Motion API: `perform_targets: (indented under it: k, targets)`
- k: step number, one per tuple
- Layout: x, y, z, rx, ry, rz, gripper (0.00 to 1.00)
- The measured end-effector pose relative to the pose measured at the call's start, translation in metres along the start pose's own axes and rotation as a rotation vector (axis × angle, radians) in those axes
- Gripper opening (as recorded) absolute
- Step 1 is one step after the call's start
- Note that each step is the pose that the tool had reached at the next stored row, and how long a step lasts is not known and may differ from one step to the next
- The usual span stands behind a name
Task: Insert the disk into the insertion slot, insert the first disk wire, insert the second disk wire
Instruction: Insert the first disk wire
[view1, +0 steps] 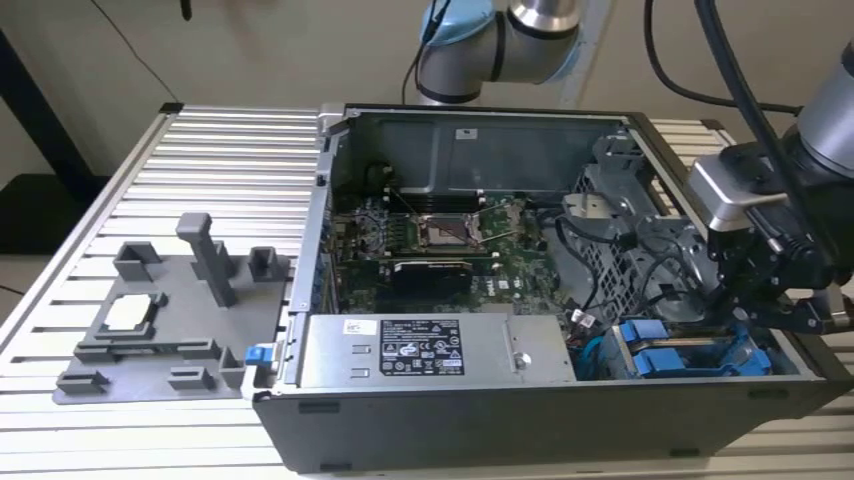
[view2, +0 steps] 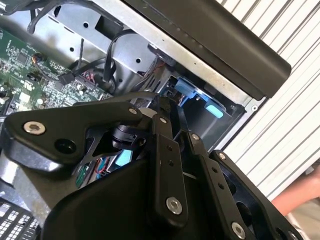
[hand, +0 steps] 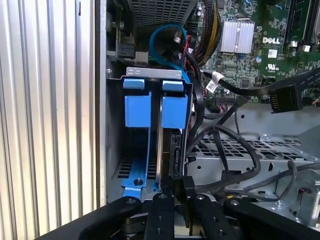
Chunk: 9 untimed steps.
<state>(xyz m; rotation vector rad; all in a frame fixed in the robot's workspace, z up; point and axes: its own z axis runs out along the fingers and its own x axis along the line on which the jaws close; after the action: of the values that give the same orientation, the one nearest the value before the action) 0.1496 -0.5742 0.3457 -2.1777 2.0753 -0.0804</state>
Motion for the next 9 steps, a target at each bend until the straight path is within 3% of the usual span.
perform_targets:
  k: [9]
  targets:
    - [-0.0031,0.0029,0.0028,-0.0004,0.0068,-0.002,0.19]
